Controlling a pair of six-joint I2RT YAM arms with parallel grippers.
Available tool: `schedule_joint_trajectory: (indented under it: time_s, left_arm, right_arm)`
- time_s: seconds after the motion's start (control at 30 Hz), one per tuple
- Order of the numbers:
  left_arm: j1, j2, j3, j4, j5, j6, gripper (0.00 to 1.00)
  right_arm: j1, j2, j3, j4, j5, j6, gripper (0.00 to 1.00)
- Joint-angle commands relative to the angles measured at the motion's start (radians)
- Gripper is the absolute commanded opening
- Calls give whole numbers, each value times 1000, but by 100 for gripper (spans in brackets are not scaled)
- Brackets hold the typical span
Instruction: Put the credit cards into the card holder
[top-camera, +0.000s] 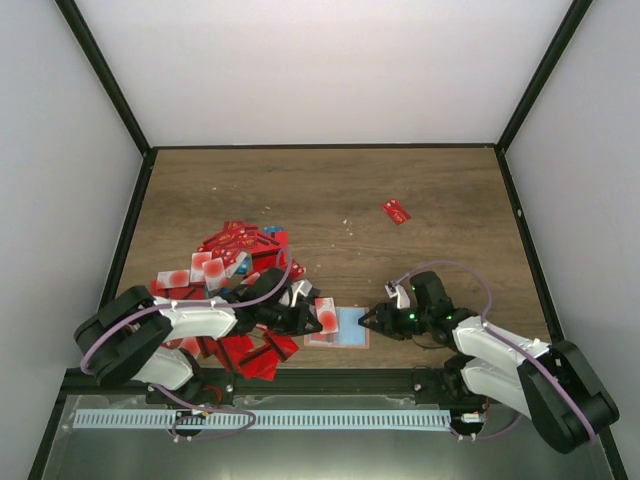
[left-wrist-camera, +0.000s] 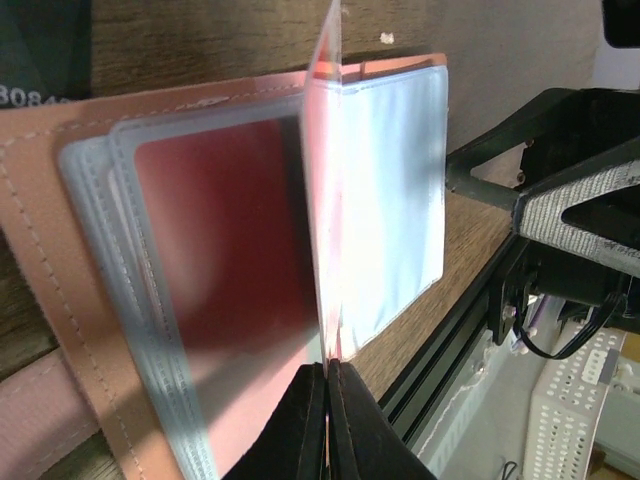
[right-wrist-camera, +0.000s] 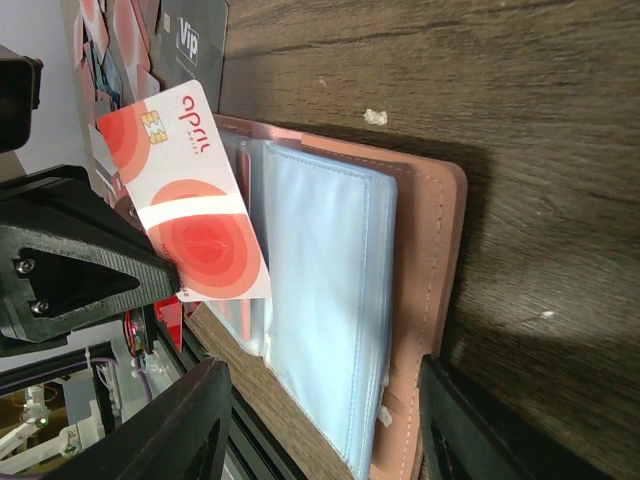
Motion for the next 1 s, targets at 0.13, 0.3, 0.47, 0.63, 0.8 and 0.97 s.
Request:
schedule_joint_trajectory:
  time_s: [0.13,0.3,0.47,0.63,0.8,0.97]
  left_arm:
    - [-41,72,-3,54,26,-26,4]
    - [-56,93,6,56,29,-34,4]
    - [-59,82,5,55,43,-44,4]
    - [-59,84,15,12,54,-43,4]
    - [-58,118,38,0,82,-51,4]
    - [-59,153,63,-11,113,-64,4]
  right_arm:
    - [-10,-10,-11,7,-7,5,53]
    - [-9,-11,-12,7,-6,6,53]
    - [-9,-11,-13,7,-5,5,53]
    - [-9,-7,-13,11,-7,5,53]
    - [-9,-3,-13,17,-9,5,53]
    - [-9,-2,-15,22,-10,6,53]
